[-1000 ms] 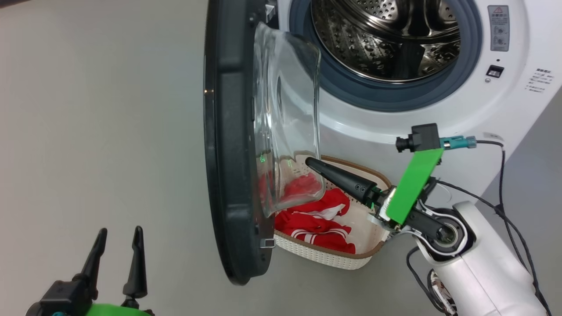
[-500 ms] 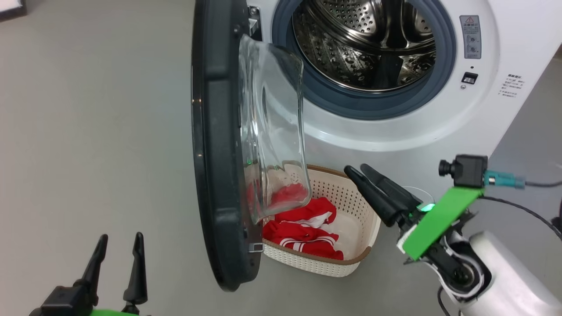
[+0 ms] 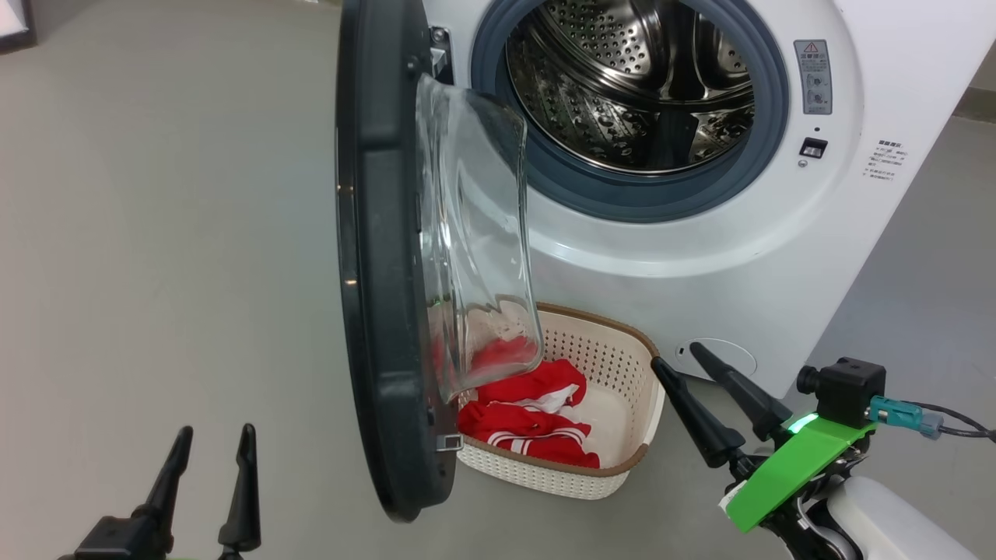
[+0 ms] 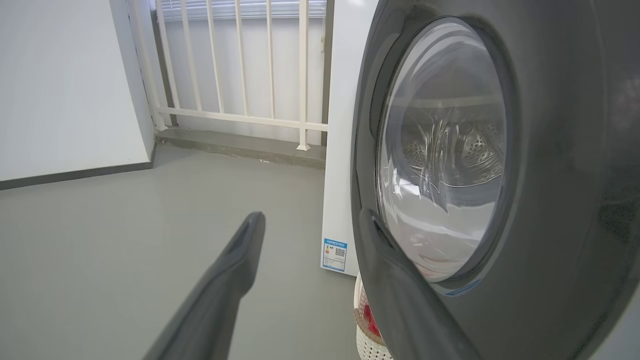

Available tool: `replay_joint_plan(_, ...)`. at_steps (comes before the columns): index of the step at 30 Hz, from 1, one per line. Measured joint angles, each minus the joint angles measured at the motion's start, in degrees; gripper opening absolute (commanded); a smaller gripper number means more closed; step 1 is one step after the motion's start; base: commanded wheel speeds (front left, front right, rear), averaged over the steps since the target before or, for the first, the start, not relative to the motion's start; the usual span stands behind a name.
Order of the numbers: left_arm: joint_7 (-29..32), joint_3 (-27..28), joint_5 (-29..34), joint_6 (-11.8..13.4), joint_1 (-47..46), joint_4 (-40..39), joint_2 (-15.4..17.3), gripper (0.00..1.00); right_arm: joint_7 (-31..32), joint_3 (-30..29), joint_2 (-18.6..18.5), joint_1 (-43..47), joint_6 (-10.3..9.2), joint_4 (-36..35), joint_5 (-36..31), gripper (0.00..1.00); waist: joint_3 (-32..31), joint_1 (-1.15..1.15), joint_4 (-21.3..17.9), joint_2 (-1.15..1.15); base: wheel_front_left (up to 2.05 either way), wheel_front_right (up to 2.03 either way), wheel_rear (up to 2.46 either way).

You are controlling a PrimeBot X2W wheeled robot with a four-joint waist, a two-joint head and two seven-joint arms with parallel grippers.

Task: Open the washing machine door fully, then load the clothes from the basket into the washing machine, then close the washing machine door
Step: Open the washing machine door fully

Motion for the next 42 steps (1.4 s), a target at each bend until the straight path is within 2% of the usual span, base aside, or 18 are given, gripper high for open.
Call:
replay_joint_plan(4, 0.0, -0.2, -0.1, 0.4, 0.0, -0.6, 0.0, 1.00, -0.7, -2.6, 0.6, 0.3, 0.00, 1.6, -5.7, 1.00, 0.0, 0.00, -0.3, 0.00, 0.00, 0.00, 0.00)
replay_joint_plan(14, 0.0, -0.5, -0.5, 1.0, 0.1, -1.5, 0.1, 1.00, -0.8, -12.2, 5.3, 4.4, 0.00, -0.2, -23.6, 1.00, 0.5, 0.00, -0.8, 0.00, 0.00, 0.00, 0.00)
replay_joint_plan(16, 0.0, -0.6, -0.5, 1.0, 0.1, -1.5, 0.1, 1.00, -0.8, -13.6, 5.8, 5.1, 0.00, -0.5, -25.0, 1.00, 0.4, 0.00, -0.8, 0.00, 0.00, 0.00, 0.00)
replay_joint_plan(25, 0.0, -0.8, -1.0, 1.5, 0.1, -1.7, 0.5, 1.00, -0.8, -15.2, 7.1, 7.6, 0.00, -1.6, -27.4, 1.00, 0.6, 0.00, -1.0, 0.00, 0.00, 0.00, 0.00)
replay_joint_plan(42, 0.0, -1.1, -1.5, 1.8, 0.1, -1.7, 1.1, 1.00, -0.8, -15.2, 7.3, 7.6, 0.00, -2.0, -27.4, 1.00, 0.6, 0.00, -1.3, 0.00, 0.00, 0.00, 0.00)
